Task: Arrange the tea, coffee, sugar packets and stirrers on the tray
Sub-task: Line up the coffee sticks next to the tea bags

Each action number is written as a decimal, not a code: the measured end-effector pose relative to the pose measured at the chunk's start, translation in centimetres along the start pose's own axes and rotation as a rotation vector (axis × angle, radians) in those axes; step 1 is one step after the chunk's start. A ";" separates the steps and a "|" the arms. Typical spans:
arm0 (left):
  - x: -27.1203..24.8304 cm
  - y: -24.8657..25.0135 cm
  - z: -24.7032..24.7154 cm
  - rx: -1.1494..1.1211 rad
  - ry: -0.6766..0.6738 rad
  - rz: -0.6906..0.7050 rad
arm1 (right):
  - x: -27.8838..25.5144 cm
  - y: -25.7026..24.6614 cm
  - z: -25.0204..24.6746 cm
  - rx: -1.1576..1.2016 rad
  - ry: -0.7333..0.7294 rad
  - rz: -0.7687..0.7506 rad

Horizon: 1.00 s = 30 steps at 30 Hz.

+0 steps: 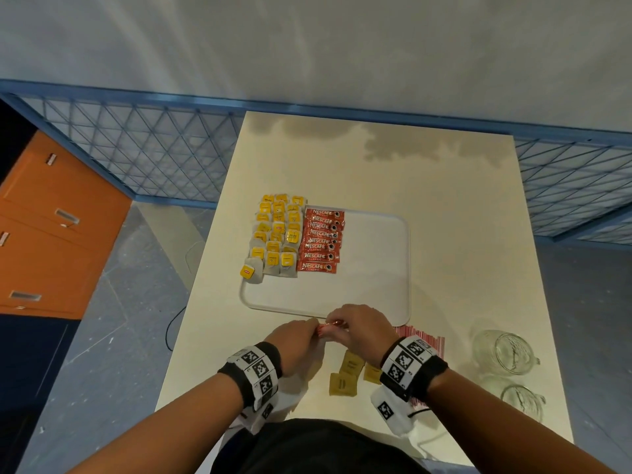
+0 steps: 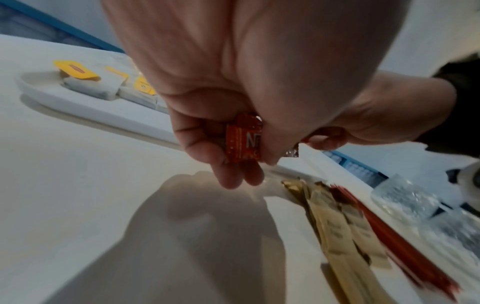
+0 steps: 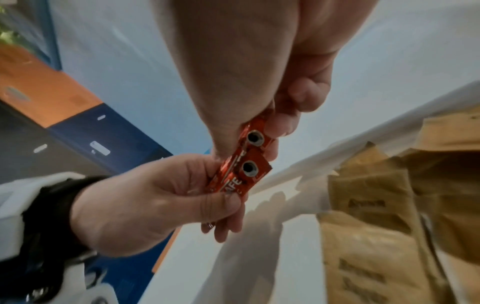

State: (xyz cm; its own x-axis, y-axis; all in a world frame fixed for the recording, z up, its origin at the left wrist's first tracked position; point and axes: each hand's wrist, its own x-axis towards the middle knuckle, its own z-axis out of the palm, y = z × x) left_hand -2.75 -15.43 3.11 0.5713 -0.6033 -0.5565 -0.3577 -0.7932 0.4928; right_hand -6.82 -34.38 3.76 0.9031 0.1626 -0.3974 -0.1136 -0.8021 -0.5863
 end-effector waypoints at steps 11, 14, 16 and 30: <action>0.2 -0.8 -3.1 -0.158 0.200 0.004 | 1.3 -0.2 -2.8 0.383 0.130 0.113; 0.5 -1.4 -3.3 -0.233 0.208 -0.036 | 1.5 -0.3 -3.3 0.464 0.202 0.127; 0.6 -1.7 -3.5 -0.324 0.187 -0.056 | 1.7 -0.3 -3.5 0.543 0.250 0.147; 0.8 0.3 -5.4 -1.292 0.218 -0.288 | 1.0 -1.6 -4.2 0.861 0.403 0.182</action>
State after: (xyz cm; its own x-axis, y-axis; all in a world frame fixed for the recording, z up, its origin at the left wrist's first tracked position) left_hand 1.63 -15.66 6.44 0.6563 -0.3078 -0.6889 0.6744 -0.1703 0.7185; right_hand -4.04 -35.33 7.26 0.8977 -0.2605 -0.3554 -0.3856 -0.0740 -0.9197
